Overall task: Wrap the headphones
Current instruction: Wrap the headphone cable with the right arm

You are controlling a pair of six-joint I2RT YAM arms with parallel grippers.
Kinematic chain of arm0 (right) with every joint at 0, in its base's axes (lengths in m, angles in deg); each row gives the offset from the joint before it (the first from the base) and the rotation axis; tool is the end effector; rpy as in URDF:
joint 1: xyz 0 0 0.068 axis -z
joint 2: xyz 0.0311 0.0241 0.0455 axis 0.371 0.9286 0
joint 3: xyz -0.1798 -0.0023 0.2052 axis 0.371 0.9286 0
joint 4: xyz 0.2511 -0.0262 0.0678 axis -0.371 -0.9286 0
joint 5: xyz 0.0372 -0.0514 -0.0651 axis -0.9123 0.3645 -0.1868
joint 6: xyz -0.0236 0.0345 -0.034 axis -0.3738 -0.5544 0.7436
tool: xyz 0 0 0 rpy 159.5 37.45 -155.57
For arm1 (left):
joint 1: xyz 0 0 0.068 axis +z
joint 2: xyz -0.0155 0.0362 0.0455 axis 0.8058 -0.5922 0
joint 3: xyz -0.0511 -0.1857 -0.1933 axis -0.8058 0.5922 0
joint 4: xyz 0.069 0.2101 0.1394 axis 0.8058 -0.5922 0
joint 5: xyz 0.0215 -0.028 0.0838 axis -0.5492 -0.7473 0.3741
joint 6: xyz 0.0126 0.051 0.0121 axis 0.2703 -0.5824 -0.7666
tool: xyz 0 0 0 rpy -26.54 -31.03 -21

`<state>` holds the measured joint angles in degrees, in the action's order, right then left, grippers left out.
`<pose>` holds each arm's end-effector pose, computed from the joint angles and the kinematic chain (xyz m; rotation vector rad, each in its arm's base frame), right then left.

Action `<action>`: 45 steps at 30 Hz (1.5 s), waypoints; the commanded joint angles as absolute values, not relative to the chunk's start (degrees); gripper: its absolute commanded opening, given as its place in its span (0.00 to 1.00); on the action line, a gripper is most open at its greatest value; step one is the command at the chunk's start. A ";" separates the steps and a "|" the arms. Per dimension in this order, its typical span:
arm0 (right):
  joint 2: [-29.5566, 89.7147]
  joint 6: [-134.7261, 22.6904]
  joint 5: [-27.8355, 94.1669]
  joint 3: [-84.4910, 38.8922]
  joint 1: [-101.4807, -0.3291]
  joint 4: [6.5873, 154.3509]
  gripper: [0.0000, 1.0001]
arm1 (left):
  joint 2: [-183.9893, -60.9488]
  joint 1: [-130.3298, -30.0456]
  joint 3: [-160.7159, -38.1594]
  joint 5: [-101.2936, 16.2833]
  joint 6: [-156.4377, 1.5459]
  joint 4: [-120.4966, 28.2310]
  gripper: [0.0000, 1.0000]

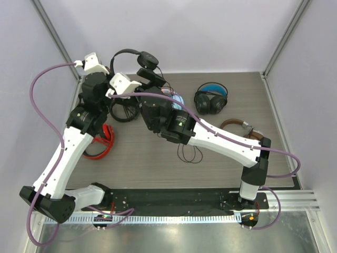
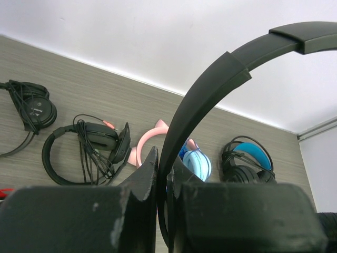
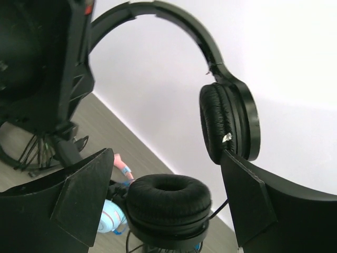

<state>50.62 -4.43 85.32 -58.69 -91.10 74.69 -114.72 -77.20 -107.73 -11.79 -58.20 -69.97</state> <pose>0.1658 0.3685 0.4795 -0.8462 1.2770 -0.2442 0.2354 -0.0875 0.4539 -0.3973 1.6819 -0.3645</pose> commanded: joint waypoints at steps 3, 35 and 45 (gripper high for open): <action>50.34 -2.61 89.41 -64.23 -90.77 80.45 0.84 | -112.81 -77.16 -110.24 -12.71 -58.70 -67.92 0.00; 50.51 -20.29 77.20 -71.88 -84.80 67.00 0.01 | -110.87 -77.07 -110.41 -13.41 -59.41 -68.01 0.00; 49.46 -21.25 76.40 -72.15 -84.62 67.79 0.01 | -110.78 -77.07 -110.24 -15.26 -61.16 -67.84 0.31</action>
